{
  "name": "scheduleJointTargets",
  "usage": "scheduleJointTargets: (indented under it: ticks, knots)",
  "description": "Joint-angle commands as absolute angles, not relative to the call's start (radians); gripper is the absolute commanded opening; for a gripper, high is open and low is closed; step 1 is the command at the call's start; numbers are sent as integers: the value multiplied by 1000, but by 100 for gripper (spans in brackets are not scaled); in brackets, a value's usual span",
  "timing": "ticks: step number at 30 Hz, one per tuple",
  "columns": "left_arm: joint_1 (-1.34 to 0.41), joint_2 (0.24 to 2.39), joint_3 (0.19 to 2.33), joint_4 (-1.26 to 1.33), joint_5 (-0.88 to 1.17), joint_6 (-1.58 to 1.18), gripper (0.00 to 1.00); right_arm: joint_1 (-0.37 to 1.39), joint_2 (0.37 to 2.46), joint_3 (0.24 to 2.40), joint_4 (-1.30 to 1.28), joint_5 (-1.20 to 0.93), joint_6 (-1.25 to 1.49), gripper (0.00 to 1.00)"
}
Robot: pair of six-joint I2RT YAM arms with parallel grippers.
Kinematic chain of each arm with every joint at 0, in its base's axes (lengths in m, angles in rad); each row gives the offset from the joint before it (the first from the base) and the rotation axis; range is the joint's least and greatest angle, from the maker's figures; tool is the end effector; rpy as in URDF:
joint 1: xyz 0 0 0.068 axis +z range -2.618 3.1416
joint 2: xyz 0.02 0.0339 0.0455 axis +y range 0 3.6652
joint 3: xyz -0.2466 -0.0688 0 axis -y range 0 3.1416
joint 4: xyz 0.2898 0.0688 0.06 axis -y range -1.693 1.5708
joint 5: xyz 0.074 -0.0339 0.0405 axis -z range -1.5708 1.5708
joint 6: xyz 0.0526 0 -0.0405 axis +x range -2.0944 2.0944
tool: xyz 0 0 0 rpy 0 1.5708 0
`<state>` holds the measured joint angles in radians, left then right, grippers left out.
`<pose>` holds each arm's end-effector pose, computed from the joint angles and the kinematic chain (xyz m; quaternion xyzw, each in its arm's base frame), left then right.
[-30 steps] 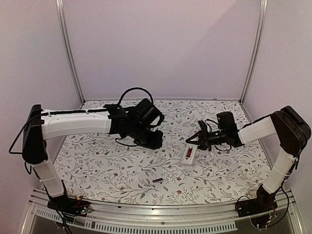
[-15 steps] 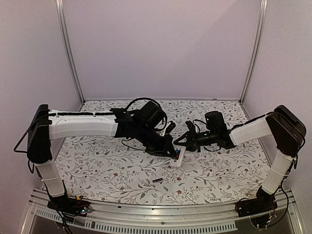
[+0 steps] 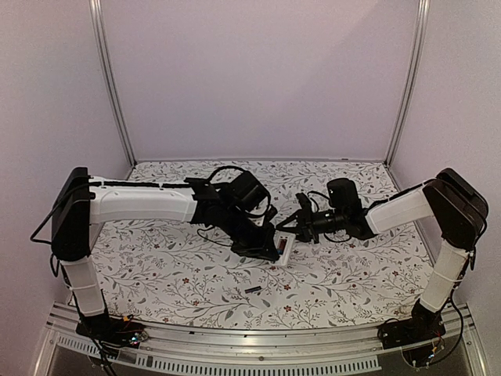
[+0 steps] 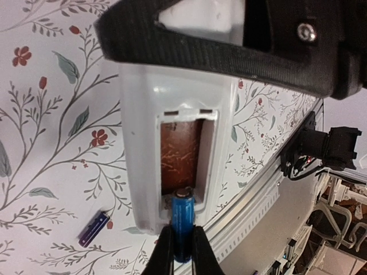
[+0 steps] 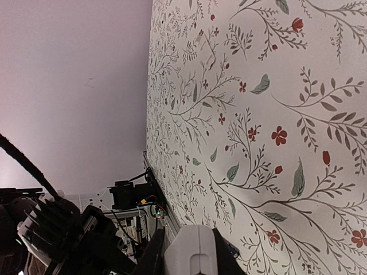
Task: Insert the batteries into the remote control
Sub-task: Place the battery in the battery compartment.
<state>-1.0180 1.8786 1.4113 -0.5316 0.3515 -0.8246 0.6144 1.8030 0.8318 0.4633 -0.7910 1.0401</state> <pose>0.2194 -0.3901 0.1678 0.1403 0.9354 -0.3226 0.0344 0.2945 0.2535 0.0941 -0.0228 0.8188 0.5691 0.0721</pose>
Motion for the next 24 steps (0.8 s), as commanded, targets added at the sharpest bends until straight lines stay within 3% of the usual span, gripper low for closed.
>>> scheduleJointTargets:
  ticks: [1, 24]
  knots:
    - [-993, 1900, 1429, -590, 322, -852, 0, 629, 1816, 854, 492, -787, 1047, 0]
    - [-981, 1976, 1518, -681, 293, -870, 5, 654, 1857, 888, 504, -785, 1044, 0]
